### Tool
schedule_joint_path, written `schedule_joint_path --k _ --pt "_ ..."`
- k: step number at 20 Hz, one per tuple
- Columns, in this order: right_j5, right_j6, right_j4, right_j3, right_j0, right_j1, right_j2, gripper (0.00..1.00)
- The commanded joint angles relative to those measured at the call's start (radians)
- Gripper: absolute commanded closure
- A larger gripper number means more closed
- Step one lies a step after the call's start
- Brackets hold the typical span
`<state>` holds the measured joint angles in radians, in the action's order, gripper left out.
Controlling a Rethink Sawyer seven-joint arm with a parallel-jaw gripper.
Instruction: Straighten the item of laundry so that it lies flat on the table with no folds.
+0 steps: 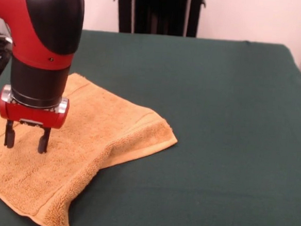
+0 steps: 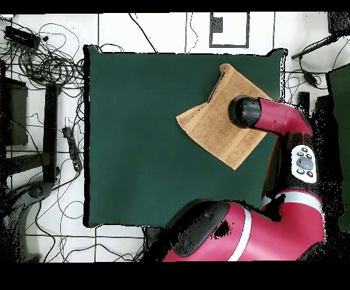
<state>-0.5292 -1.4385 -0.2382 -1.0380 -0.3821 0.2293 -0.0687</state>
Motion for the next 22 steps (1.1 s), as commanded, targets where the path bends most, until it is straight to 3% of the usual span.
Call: schedule_joint_path --k 1,22 --pt "0.077 -0.326 0.049 -0.172 0.035 -0.049 -0.001 0.00" --pt "0.070 -0.242 0.117 -0.175 0.007 -0.104 0.046 0.00"
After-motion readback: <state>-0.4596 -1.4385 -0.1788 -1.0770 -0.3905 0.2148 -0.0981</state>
